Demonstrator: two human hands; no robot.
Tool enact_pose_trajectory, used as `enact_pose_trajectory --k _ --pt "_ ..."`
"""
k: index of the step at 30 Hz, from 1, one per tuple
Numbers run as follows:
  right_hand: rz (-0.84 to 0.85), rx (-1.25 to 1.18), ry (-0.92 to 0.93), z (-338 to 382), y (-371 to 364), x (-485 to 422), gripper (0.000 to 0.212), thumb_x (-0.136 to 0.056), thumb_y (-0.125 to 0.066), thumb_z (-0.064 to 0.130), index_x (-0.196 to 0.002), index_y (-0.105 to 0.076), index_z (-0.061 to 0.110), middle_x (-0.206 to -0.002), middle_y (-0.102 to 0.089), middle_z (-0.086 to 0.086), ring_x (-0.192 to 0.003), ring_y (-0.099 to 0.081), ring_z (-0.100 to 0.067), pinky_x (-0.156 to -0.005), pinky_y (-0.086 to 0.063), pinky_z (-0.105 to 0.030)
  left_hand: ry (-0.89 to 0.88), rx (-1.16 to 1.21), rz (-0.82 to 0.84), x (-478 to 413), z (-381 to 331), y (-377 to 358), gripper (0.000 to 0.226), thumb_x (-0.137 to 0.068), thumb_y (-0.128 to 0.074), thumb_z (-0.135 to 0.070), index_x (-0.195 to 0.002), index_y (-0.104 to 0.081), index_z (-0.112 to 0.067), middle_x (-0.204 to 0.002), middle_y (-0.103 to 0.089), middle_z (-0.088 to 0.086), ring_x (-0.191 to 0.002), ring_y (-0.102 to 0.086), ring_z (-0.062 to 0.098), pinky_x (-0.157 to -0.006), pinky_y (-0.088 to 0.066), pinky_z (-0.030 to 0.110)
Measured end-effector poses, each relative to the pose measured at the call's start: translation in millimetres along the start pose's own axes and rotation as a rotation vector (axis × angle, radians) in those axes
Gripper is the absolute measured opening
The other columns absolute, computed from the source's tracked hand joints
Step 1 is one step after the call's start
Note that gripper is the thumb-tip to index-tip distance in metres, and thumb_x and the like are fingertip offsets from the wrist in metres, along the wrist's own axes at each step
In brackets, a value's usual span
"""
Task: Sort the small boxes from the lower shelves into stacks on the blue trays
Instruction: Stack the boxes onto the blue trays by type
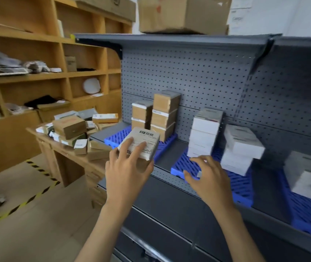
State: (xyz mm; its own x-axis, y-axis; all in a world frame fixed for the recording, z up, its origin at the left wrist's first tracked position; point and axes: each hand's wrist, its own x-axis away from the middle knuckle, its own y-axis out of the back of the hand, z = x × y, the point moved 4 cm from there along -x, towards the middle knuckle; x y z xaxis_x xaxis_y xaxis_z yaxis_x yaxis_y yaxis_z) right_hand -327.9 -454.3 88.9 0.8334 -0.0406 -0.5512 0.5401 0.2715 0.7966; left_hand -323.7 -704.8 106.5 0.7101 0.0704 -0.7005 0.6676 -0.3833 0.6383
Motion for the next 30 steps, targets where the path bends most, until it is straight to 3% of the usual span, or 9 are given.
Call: enact_pose_trajectory --k 8,15,30 --pt "-0.001 -0.084 -0.027 20 -71 -70 0.044 -0.086 -0.067 0.056 -0.123 -0.065 0.032 -0.122 -0.059 0.011 -0.104 -0.061 -0.018 -0.070 -0.054 -0.035 -0.006 -0.011 -0.033 -88 62 -45 0.058 -0.086 -0.067 -0.062 -0.138 -0.054 -0.039 -0.154 -0.043 -0.003 -0.123 -0.049 0.035 -0.088 -0.051 0.049" --pt "0.007 -0.115 -0.069 32 -106 -128 0.046 -0.088 -0.065 0.056 -0.125 -0.064 0.030 -0.125 -0.060 0.008 -0.110 -0.061 -0.022 -0.078 -0.057 -0.039 -0.083 0.020 -0.055 -175 86 -93 0.056 -0.087 -0.069 -0.058 -0.137 -0.055 -0.035 -0.150 -0.046 0.000 -0.120 -0.049 0.036 -0.092 -0.050 0.052" --pt "-0.049 -0.008 -0.206 51 -152 -187 0.034 -0.088 -0.069 0.050 -0.118 -0.065 0.034 -0.118 -0.062 0.013 -0.100 -0.065 -0.014 -0.070 -0.058 -0.031 -0.191 0.189 -0.010 -330 101 -192 0.057 -0.087 -0.058 -0.068 -0.136 -0.054 -0.039 -0.148 -0.046 -0.003 -0.120 -0.049 0.037 -0.085 -0.053 0.052"
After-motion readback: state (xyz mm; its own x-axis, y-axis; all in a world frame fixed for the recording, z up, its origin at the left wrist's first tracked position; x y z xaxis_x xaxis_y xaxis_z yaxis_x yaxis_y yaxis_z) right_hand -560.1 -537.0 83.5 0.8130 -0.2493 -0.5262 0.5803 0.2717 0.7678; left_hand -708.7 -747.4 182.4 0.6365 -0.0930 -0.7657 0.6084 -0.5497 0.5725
